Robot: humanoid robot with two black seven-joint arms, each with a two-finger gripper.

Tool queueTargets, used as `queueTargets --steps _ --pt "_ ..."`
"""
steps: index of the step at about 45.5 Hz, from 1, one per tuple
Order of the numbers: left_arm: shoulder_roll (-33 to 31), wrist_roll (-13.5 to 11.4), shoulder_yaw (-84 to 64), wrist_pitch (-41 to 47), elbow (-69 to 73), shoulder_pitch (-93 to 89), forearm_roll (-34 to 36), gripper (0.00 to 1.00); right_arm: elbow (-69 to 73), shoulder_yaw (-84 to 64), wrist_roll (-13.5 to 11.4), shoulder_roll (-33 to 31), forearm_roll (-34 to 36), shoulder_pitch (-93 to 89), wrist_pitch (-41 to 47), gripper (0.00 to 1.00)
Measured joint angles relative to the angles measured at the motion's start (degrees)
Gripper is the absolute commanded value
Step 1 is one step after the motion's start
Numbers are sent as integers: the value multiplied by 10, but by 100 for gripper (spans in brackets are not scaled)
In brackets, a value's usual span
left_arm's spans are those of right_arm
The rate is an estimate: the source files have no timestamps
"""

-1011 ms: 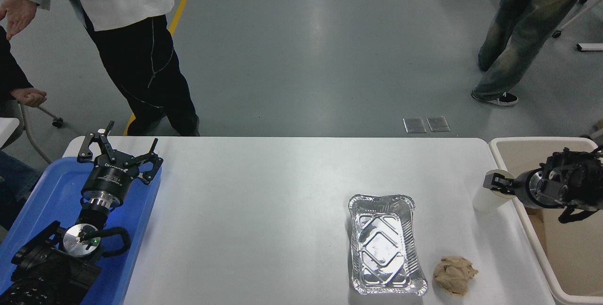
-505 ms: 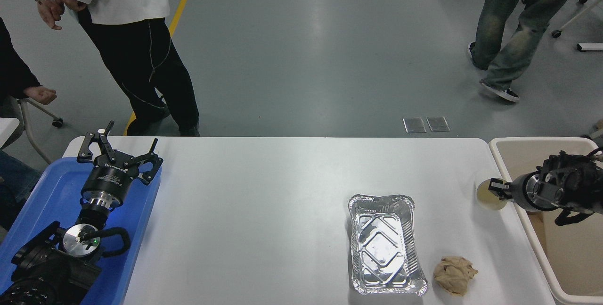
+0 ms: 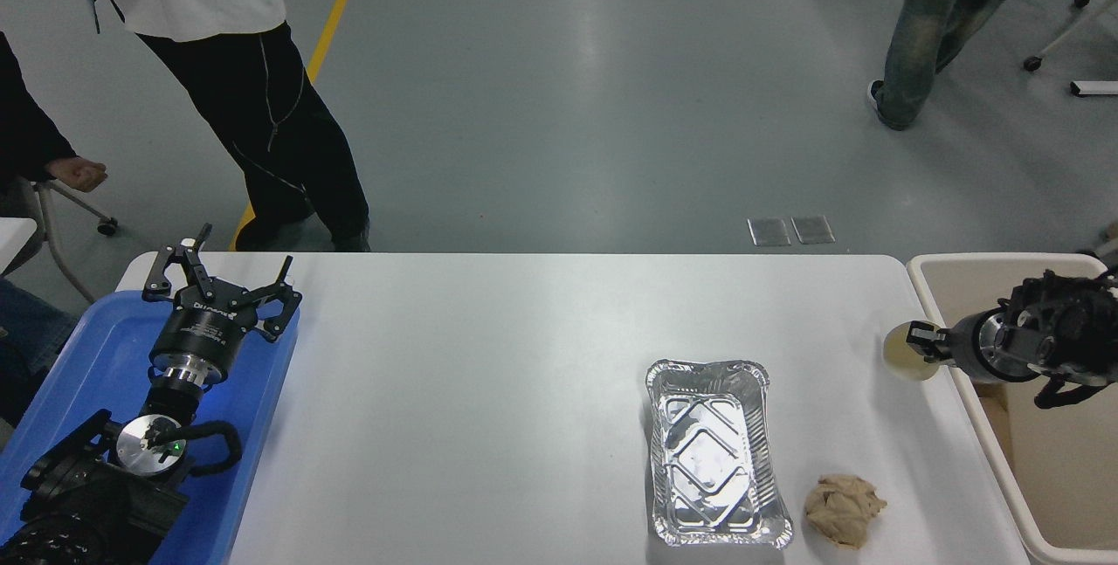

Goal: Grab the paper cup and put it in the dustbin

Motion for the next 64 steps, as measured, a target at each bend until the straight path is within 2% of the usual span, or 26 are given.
queueTargets --steps 12,23,33,43,55,64 --pt "0 0 0 0 0 0 0 99 218 -34 12 -66 -139 213 21 0" --pt "0 0 0 0 0 0 0 99 380 -97 40 -84 -197 434 87 0" --pt "0 0 0 0 0 0 0 99 449 -114 58 -87 -217 608 196 0" --pt "0 0 0 0 0 0 0 99 474 -116 66 -89 -225 707 272 0" --pt "0 -1 0 0 0 0 0 99 480 -117 68 -91 -228 742 303 0" --pt "0 -1 0 0 0 0 0 99 441 -116 65 -91 -229 692 285 0"
